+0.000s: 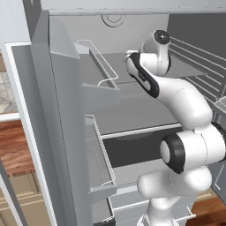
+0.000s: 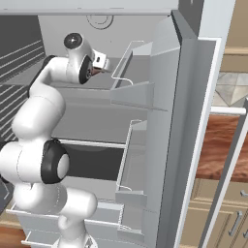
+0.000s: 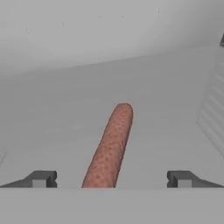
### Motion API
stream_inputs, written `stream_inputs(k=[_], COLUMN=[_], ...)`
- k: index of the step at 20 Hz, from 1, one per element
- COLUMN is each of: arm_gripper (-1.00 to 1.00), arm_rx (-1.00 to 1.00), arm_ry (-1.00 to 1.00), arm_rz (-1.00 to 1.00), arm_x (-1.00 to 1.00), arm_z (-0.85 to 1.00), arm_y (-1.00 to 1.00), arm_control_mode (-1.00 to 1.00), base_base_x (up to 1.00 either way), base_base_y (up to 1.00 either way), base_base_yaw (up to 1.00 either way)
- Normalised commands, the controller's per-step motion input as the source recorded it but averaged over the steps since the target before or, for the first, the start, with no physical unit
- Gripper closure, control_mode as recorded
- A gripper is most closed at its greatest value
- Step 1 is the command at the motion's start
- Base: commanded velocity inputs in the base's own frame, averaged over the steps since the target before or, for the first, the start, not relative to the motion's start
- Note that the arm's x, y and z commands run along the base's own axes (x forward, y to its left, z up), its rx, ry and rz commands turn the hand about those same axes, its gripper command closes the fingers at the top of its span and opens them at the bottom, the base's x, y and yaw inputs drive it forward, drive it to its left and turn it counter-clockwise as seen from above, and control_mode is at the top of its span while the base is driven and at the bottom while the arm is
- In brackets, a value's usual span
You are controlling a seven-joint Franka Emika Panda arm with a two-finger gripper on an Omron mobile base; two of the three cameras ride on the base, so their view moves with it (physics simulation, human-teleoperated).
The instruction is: Retrieve the sausage and cheese from the fridge and place them on the cutting board on the counter.
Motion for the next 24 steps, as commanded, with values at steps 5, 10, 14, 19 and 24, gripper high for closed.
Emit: stream_inputs(k=[5,10,14,19,24], arm_gripper=[-1.00,-1.00,-1.00,-1.00,1.00], arm_rx=[0.00,0.00,0.00,0.00,0.00], arm_ry=[0.00,0.00,0.00,0.00,0.00], arm_rz=[0.00,0.00,0.00,0.00,0.00], arm_x=[0.49,0.41,0.06,-0.21,0.00], arm_z=[-0.05,-0.08,-0.21,-0.35,-0.35], arm_y=[0.04,0.05,0.00,0.00,0.00], arm_control_mode=[-1.00,-1.00,-1.00,-1.00,-1.00], base_base_x=[0.00,0.00,0.00,0.00,0.00], base_base_y=[0.00,0.00,0.00,0.00,0.00], base_base_yaw=[0.00,0.00,0.00,0.00,0.00])
